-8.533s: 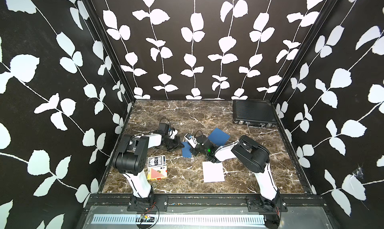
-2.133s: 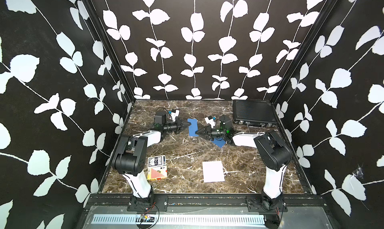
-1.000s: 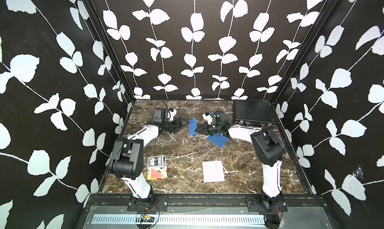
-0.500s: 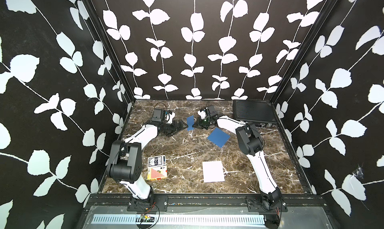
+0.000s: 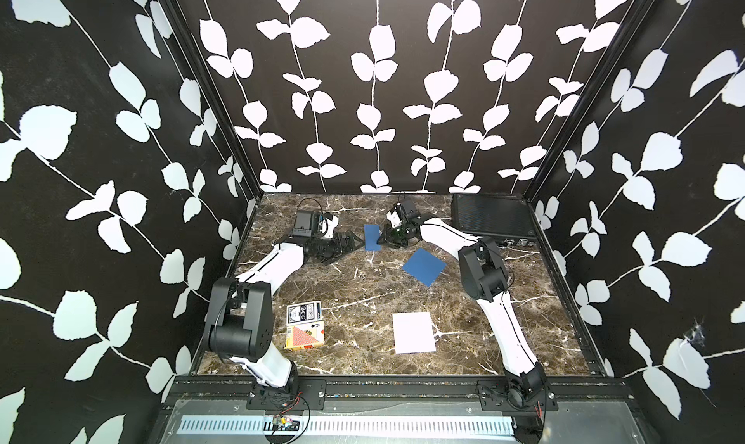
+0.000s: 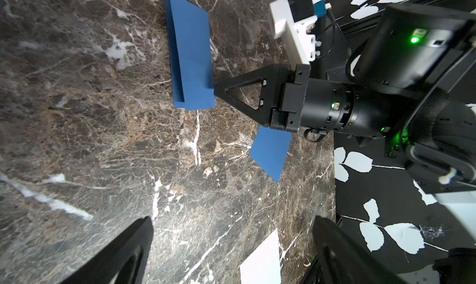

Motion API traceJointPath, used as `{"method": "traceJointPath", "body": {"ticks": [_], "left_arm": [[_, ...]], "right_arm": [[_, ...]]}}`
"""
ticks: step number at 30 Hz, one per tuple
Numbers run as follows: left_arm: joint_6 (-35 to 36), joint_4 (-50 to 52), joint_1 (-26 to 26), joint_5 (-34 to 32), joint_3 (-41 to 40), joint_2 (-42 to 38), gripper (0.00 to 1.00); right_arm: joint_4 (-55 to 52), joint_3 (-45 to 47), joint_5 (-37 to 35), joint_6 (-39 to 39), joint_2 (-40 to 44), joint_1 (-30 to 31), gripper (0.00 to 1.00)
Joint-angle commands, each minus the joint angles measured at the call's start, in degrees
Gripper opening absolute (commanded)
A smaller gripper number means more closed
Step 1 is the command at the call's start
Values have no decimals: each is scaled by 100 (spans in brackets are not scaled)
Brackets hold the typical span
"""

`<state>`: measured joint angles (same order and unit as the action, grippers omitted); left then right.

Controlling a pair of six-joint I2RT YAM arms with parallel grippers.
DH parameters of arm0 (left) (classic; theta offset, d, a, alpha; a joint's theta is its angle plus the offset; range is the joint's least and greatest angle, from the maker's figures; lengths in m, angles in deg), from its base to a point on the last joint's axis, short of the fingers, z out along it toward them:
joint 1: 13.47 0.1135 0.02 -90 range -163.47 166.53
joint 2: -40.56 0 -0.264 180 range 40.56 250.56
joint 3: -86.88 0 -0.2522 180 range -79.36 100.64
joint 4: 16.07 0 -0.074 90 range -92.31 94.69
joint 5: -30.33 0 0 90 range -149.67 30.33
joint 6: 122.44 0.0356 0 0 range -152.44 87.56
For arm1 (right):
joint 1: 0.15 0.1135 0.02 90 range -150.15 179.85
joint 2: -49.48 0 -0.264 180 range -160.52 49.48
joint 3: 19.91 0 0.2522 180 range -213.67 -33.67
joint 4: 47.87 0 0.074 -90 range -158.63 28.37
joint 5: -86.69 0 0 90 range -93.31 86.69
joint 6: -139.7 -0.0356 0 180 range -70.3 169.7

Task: Fold the square paper along the opposite sides
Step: Place the paper at the center of the board, then move the paper at the center of the board.

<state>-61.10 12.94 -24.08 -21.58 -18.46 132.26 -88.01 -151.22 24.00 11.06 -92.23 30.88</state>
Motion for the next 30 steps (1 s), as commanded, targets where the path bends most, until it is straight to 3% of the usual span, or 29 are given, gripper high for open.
{"method": "traceJointPath", "body": {"ticks": [1, 6, 9, 14, 17, 19, 23, 30], "left_arm": [[-6, -59, 4, 42, -48, -170, 99], [1, -66, -2, 0, -43, -161, 98], [26, -49, -1, -84, -52, -179, 96], [224, 281, -337, -841, 26, -244, 95], [236, 329, -640, -1076, 63, -146, 95], [191, 303, -791, -1136, 62, -45, 95], [173, 262, -1033, -1303, 53, -4, 95], [26, 80, -1117, -1236, 11, 152, 95]], "right_arm": [[-383, -375, -316, 249, -59, 60, 26], [-607, -430, -513, 442, 93, 114, 27], [-694, -9, -1031, 719, 637, 191, 28], [-69, 2435, -3457, 1175, 2381, 444, 38], [130, 3569, -4555, 1284, 3084, 525, 41], [409, 4181, -4898, 1231, 3435, 523, 45], [817, 4834, -4870, 1118, 3623, 429, 55], [973, 4695, -4487, 1156, 3043, 308, 53]]}}
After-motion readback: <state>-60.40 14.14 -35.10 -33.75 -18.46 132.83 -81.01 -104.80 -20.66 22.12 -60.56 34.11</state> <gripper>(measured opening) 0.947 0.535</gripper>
